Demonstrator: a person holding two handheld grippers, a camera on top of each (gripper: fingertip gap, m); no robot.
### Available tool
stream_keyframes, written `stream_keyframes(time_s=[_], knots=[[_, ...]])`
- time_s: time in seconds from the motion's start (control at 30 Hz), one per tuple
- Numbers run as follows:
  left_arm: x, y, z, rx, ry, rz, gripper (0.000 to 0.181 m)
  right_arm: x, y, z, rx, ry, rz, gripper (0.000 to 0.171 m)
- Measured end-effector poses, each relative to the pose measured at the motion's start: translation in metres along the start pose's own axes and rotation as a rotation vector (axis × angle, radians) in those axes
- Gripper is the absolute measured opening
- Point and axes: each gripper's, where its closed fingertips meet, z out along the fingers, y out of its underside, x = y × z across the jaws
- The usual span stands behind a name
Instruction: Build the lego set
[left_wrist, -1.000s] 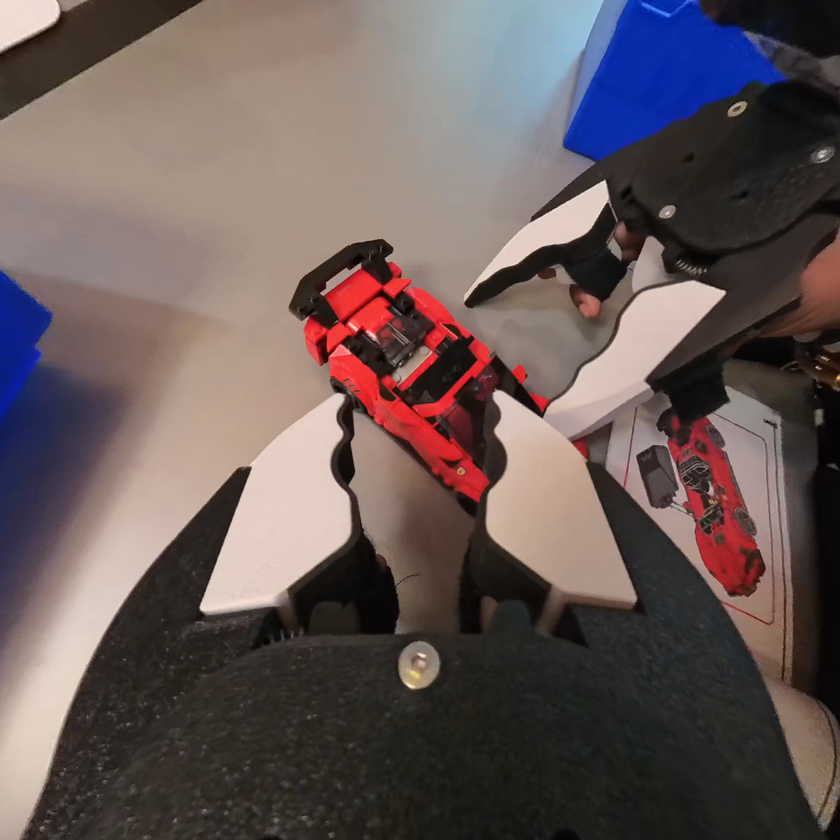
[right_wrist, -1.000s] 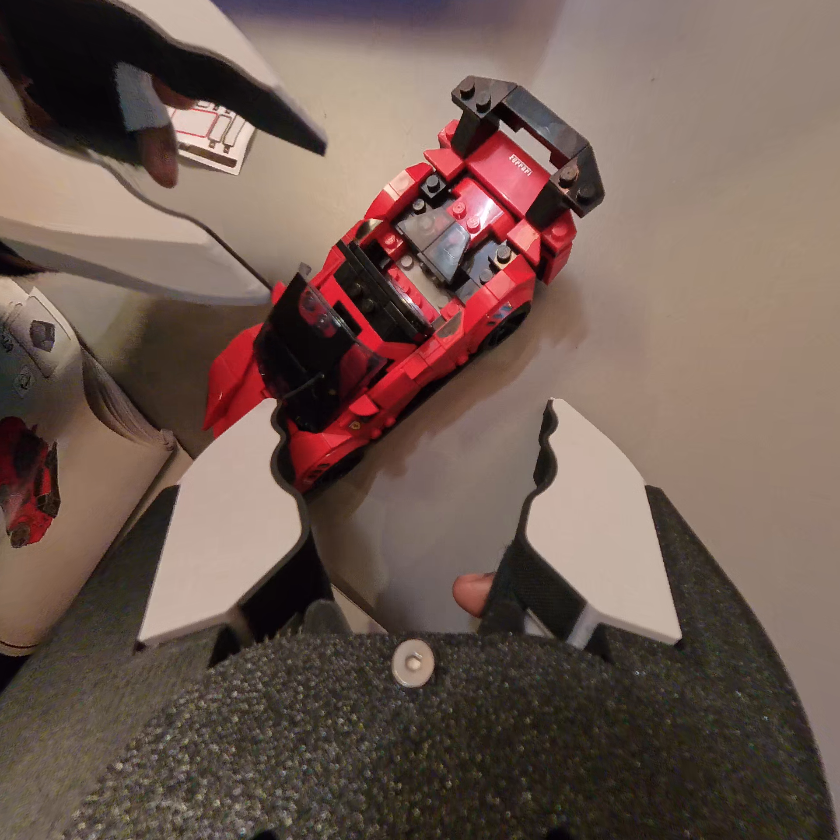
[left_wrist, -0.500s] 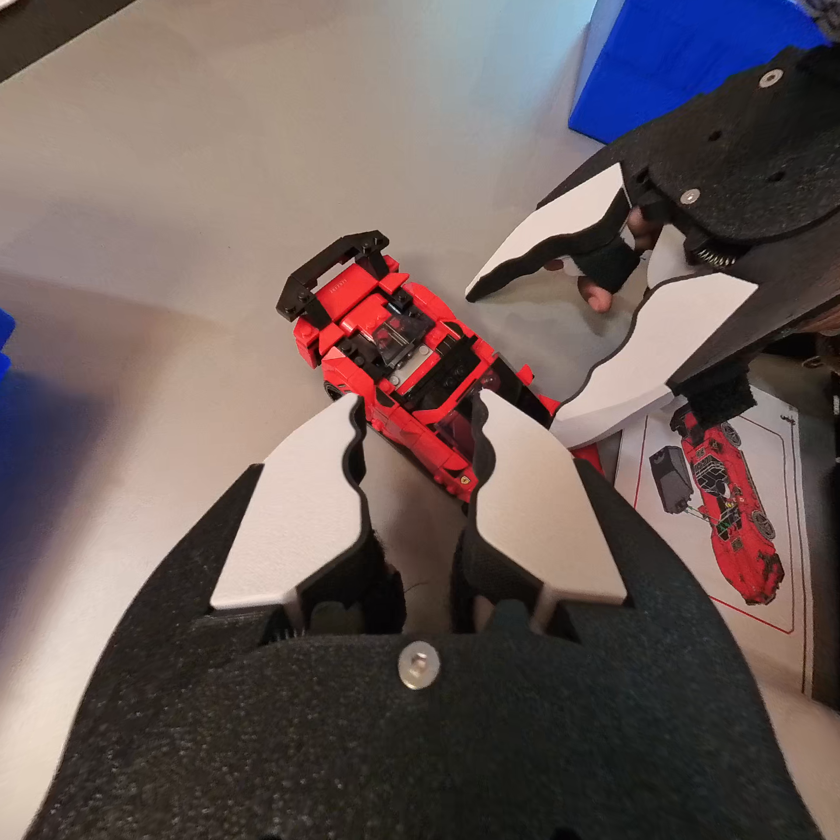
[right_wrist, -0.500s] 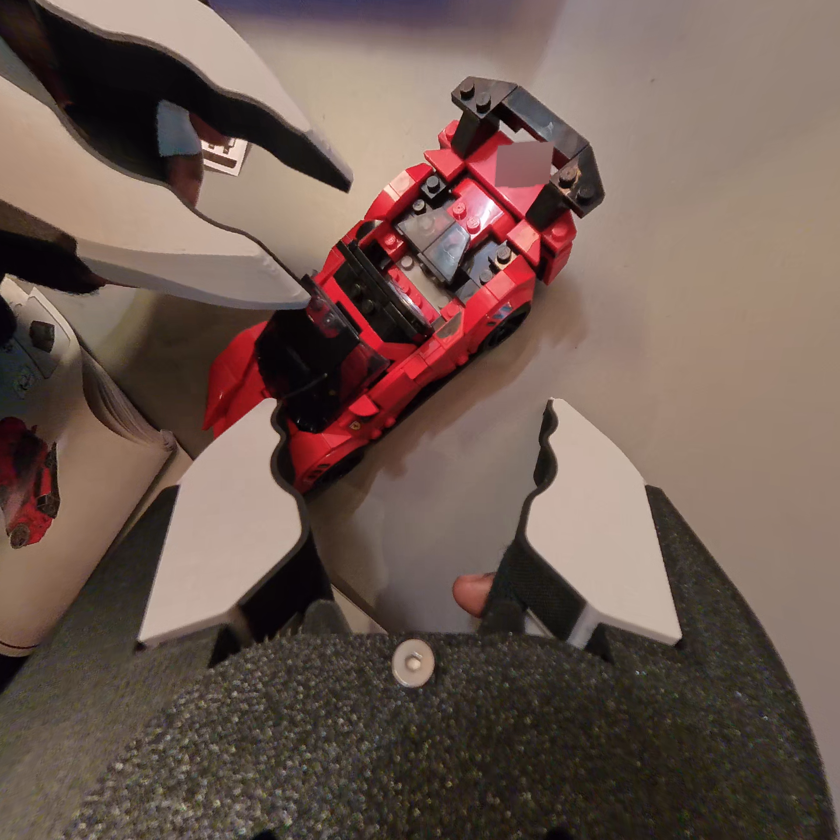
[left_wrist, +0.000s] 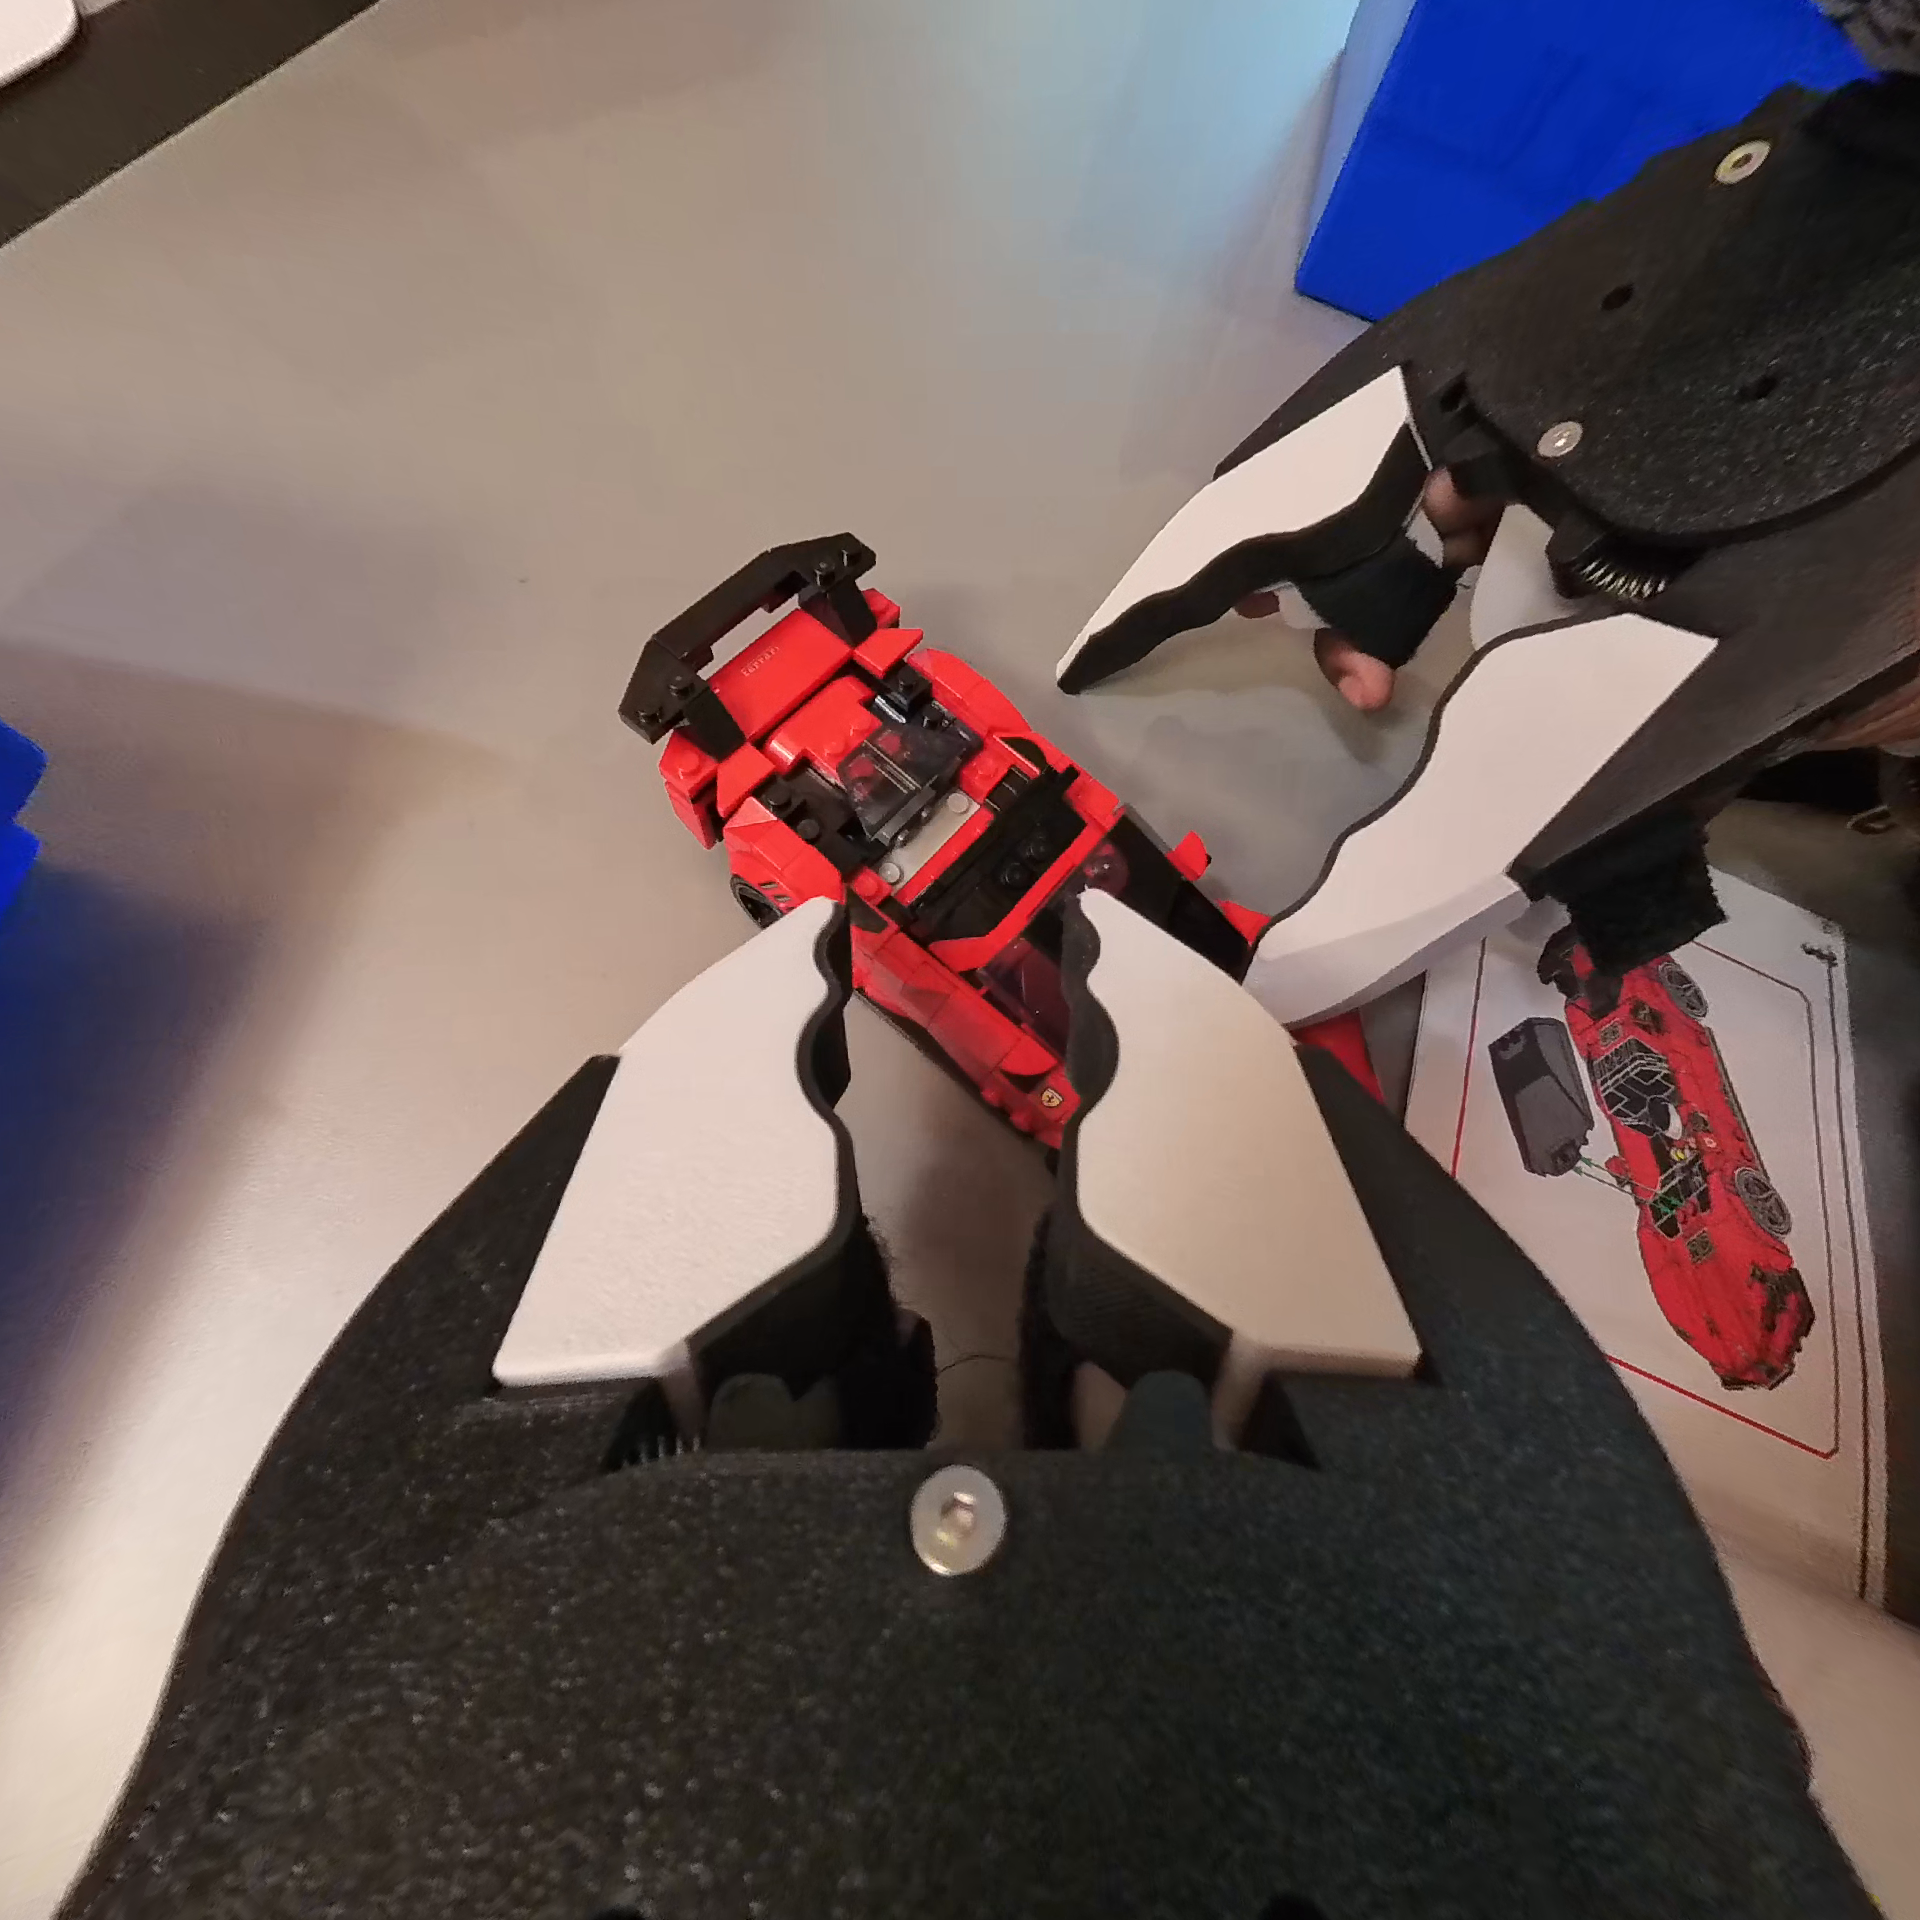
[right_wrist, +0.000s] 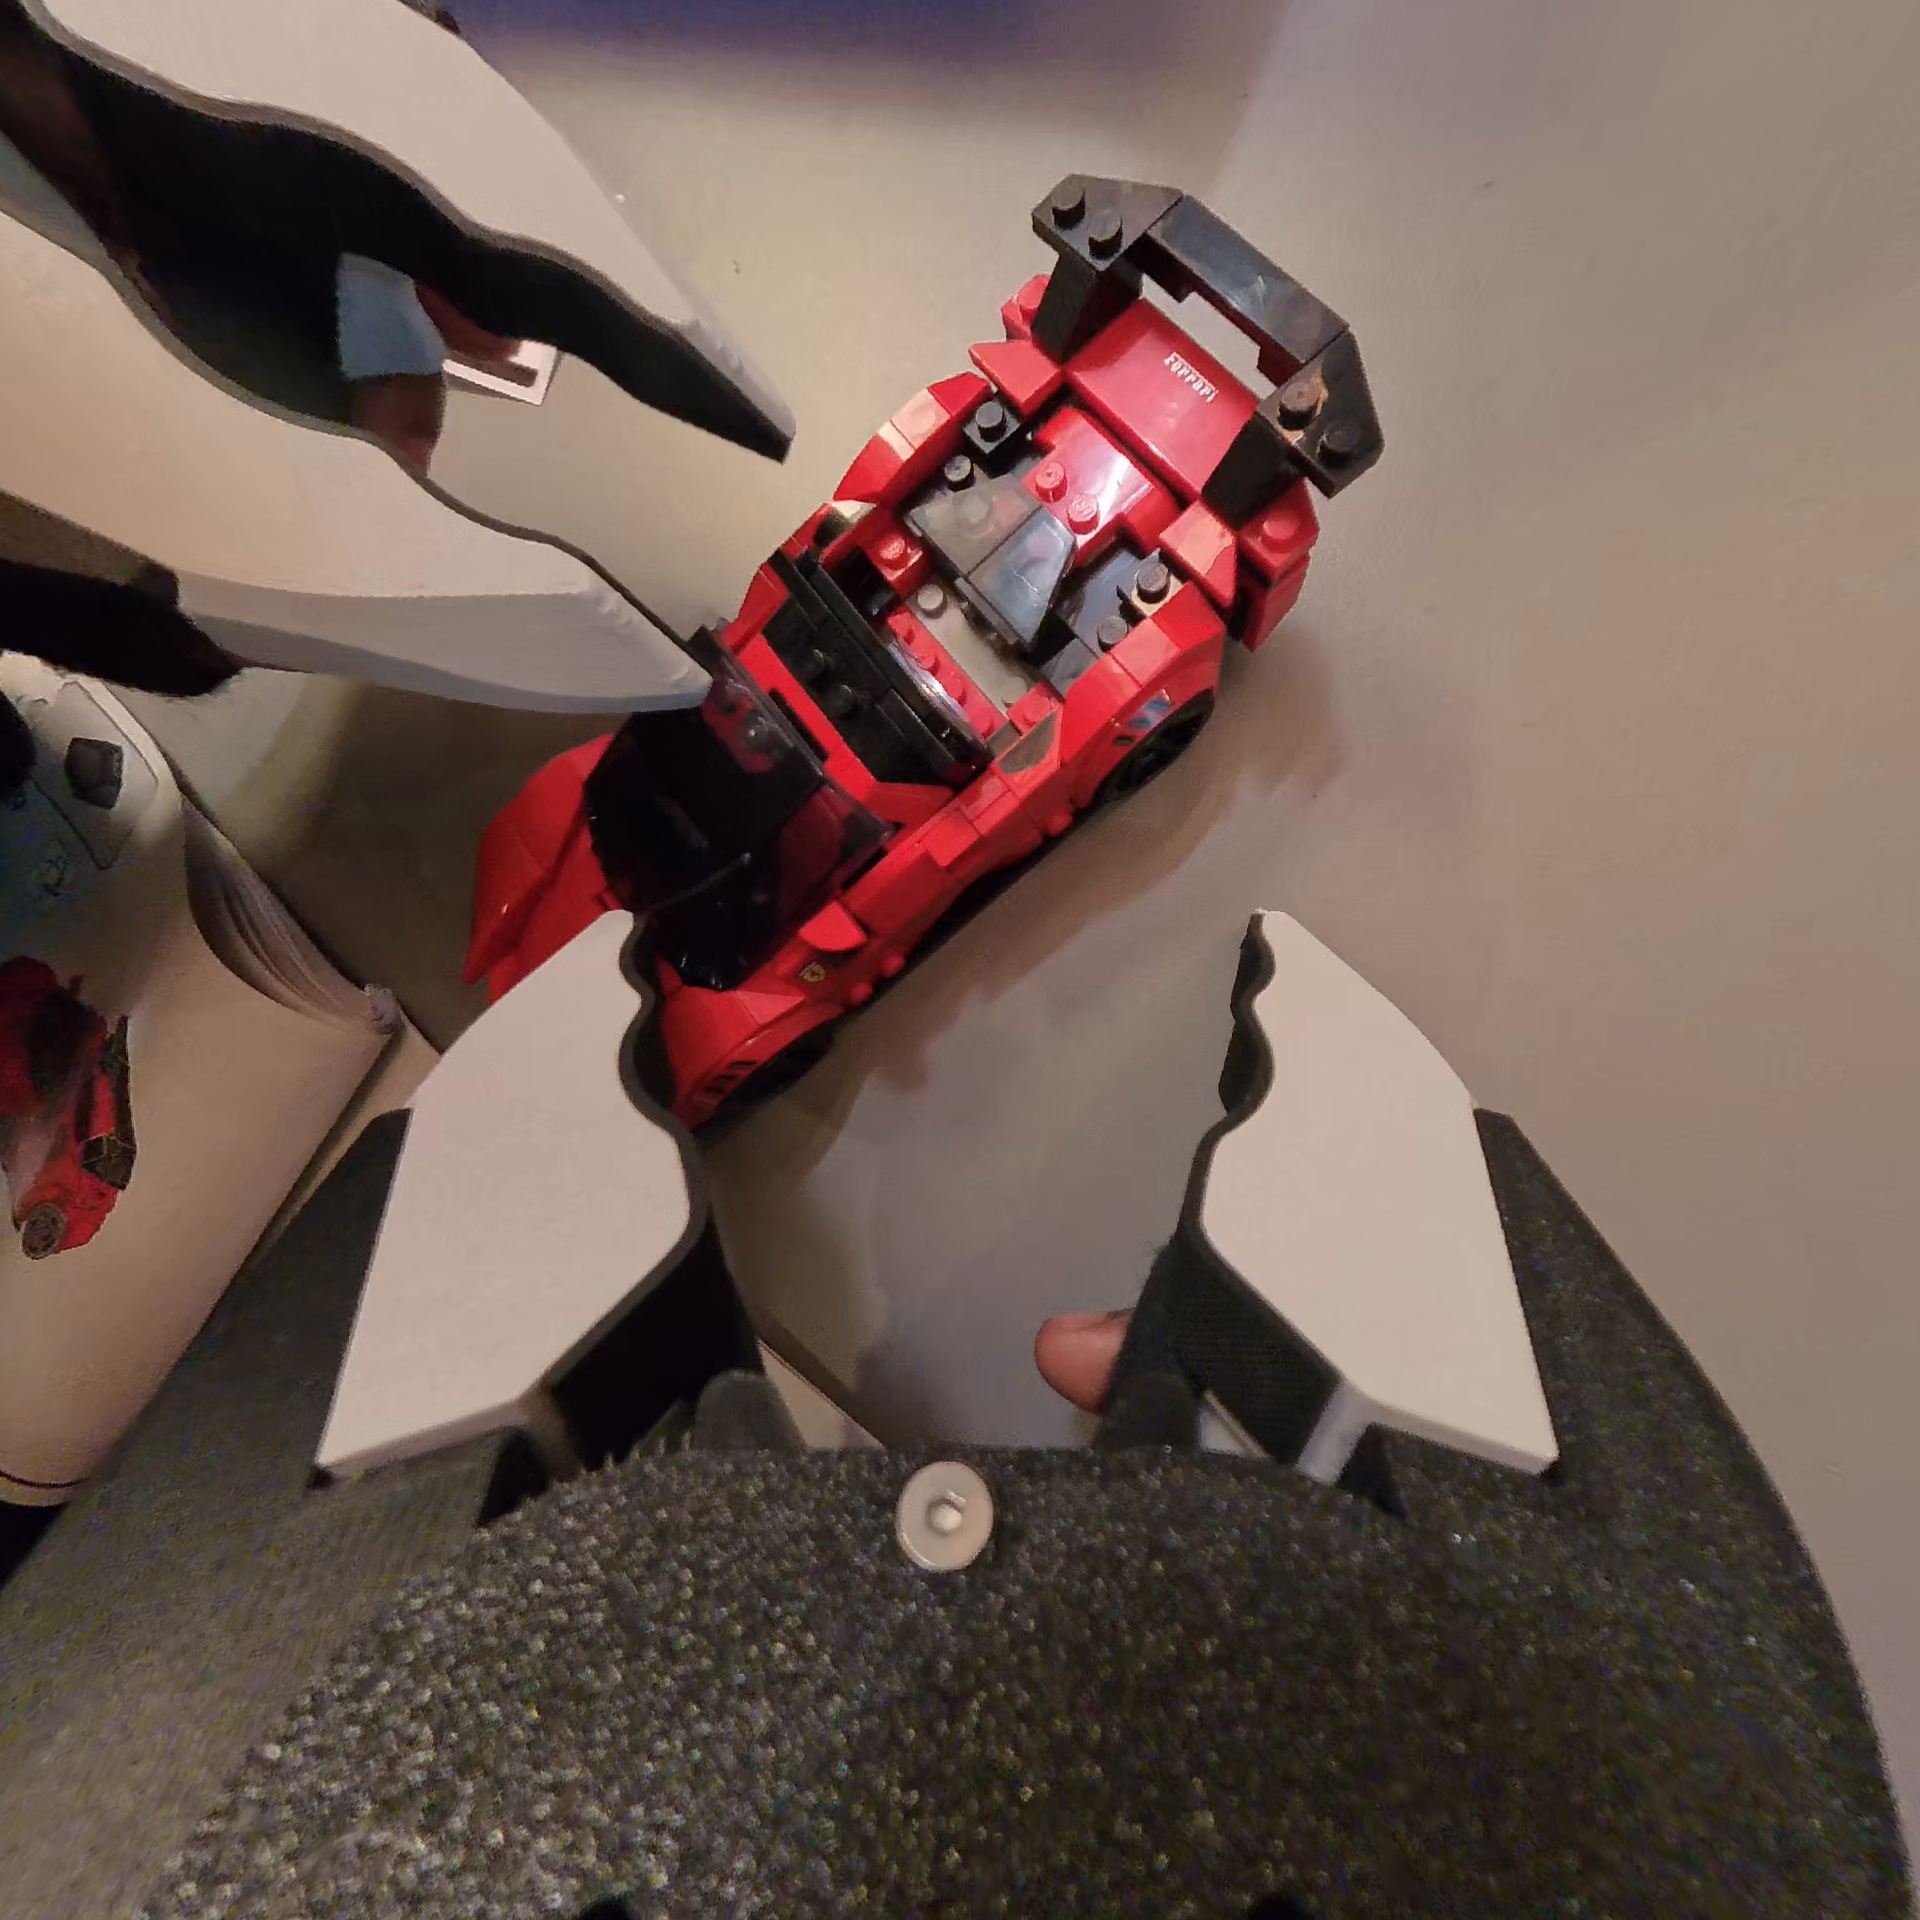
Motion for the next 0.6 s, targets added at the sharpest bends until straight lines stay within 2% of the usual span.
stream_keyframes(time_s=[0.23, 0.6], knots=[[0.001, -0.001, -0.002, -0.014, -0.013, 0.018, 0.047, 0.001, -0.001, 0.000, 0.011, 0.009, -0.004, 0.108], [-0.004, -0.005, -0.014, 0.007, -0.024, 0.017, 0.046, -0.001, -0.007, -0.004, 0.050, -0.006, 0.005, 0.108]])
